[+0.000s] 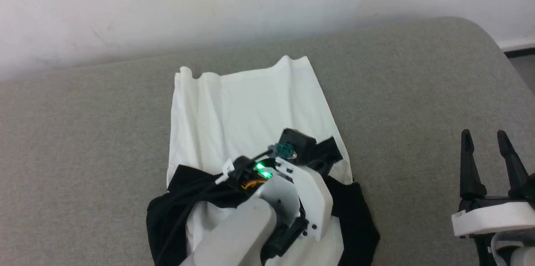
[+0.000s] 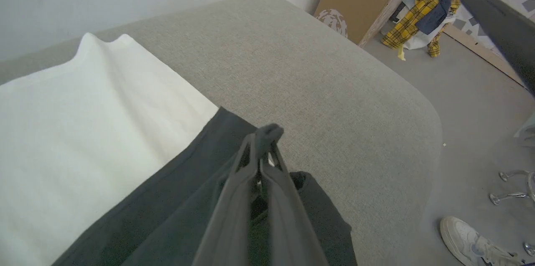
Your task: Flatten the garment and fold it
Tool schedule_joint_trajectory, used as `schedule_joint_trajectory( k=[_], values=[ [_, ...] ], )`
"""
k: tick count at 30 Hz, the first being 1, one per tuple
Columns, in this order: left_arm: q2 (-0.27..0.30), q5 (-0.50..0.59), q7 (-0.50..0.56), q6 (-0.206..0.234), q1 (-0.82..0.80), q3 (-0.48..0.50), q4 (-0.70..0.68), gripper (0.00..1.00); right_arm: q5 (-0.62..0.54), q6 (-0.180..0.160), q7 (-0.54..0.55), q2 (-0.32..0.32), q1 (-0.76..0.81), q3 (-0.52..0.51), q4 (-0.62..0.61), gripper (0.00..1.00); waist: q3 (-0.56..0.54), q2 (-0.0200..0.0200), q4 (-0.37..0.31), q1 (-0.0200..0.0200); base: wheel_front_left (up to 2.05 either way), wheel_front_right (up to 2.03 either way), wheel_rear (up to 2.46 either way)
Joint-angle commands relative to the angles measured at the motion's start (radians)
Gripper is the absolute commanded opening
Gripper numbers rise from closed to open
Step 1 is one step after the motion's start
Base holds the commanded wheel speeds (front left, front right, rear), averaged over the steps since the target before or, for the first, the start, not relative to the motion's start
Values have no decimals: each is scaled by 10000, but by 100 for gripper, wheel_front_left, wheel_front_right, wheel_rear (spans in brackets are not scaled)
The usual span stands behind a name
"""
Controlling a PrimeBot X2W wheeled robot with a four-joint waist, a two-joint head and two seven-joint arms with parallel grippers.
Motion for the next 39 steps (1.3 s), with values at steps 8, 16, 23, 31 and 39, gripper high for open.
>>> schedule_joint_trajectory(
  k=[8,16,23,31,39],
  values=[
    [-48,-373,-551,-131,-105,-1695,745,0,144,-9,-221,28,-403,268,531,100,642,0,-232,-1,0,0,0],
    [-49,-1275,-1283,-70,-326,-2542,878,100,21,-9,-168,28,-548,375,881,100,216,0,85,-1,0,0,0],
    [692,-1506,-2457,127,-1126,-1279,438,100,293,-9,151,28,-391,514,615,100,-146,0,301,-1,0,0,0],
    [3283,-1606,-1239,-158,-2719,-83,819,100,551,-9,811,28,-498,1173,-131,100,552,0,-97,-1,0,0,0],
    [4957,-2252,762,-1374,-4426,427,2611,100,820,-9,853,28,-841,1657,-657,100,1899,0,-964,-1,0,0,0]
  ],
)
